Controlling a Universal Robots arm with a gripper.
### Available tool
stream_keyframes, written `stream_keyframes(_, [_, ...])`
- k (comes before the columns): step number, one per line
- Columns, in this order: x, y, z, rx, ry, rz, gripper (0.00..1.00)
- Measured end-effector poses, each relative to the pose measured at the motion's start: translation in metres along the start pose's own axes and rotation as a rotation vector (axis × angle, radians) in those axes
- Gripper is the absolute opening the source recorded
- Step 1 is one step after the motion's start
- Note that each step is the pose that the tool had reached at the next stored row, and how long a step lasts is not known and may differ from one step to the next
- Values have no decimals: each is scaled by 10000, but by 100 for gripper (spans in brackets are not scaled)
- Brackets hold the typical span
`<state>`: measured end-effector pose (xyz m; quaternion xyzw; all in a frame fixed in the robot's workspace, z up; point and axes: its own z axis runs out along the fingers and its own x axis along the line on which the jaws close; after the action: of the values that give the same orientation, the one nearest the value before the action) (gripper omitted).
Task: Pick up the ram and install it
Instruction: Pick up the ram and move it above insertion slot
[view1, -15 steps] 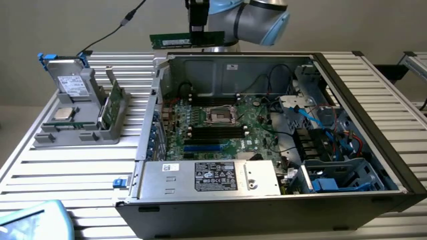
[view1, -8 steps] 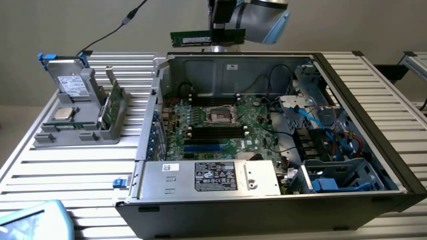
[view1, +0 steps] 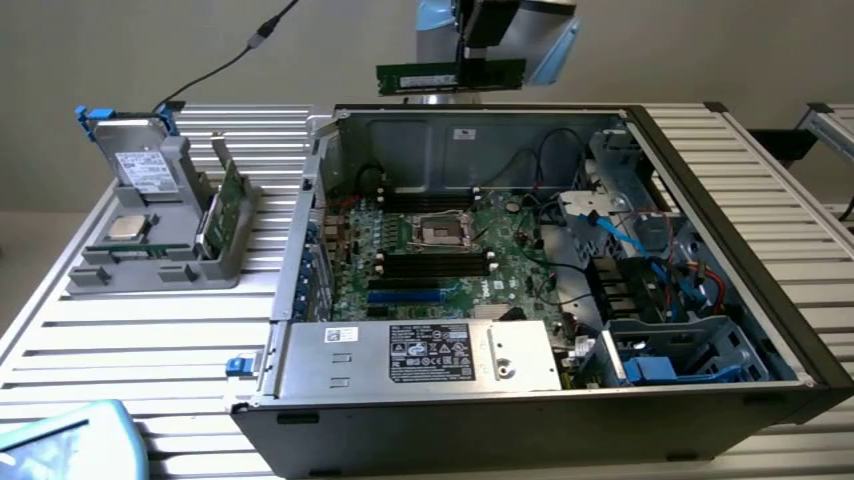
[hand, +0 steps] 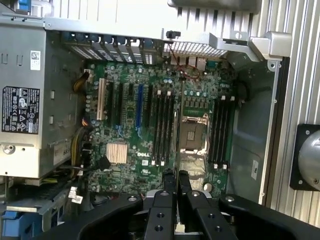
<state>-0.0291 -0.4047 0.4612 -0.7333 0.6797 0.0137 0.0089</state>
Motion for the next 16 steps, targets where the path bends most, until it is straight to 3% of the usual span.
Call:
stream_keyframes(3, [2,-19,16,-88,51,43,14])
stream_keyframes(7, [3,-23,35,-309,73,155,14])
stream_keyframes(10, [7,-70,61,-423,68,166,14])
stream_keyframes(13, [15,-153,104,-487,65,168,14])
stream_keyframes(16, [18,-171,143,-537,40,191,14])
